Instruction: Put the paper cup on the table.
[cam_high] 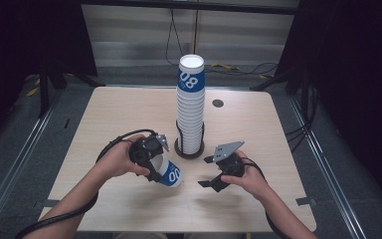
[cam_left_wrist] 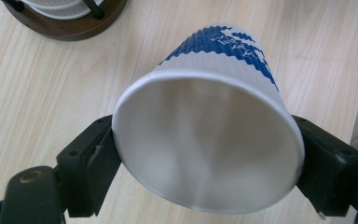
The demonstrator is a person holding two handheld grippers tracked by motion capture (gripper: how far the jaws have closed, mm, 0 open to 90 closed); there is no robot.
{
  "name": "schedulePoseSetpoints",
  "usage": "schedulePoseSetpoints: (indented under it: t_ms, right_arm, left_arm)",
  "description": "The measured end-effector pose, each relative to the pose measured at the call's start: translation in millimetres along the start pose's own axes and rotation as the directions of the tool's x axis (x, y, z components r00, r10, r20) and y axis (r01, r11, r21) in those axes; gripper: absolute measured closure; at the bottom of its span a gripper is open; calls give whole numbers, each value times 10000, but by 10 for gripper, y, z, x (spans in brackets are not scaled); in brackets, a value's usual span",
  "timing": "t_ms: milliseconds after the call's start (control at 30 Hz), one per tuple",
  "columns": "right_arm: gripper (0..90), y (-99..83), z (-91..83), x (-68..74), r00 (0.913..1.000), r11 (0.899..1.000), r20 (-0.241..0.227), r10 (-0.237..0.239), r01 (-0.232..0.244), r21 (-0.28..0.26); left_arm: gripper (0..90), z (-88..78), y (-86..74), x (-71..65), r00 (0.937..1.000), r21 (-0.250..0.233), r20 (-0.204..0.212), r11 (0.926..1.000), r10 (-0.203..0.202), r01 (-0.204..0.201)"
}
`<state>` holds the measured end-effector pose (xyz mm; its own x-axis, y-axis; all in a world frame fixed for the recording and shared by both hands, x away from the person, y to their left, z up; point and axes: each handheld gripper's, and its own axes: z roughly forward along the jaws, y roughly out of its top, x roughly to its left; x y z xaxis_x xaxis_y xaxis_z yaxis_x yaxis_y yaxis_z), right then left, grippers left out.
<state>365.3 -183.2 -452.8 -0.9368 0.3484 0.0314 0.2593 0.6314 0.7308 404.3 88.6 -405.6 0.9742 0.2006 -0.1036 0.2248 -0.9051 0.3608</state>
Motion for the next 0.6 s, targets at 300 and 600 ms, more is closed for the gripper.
schedulePoseSetpoints:
  t_ms: [300, 600]
  right_arm:
    - [138, 13, -29, -3, 10000, 10000, 42, -37, 37, -35]
    - [138, -16, -29, -9, 10000, 10000, 53, 1, -2, 23]
  left_arm:
    - [162, 94, 54, -14, 9993, 499, 8, 9980, 381, -381]
    - [155, 133, 85, -34, 9993, 119, 272, 9996, 272, -275]
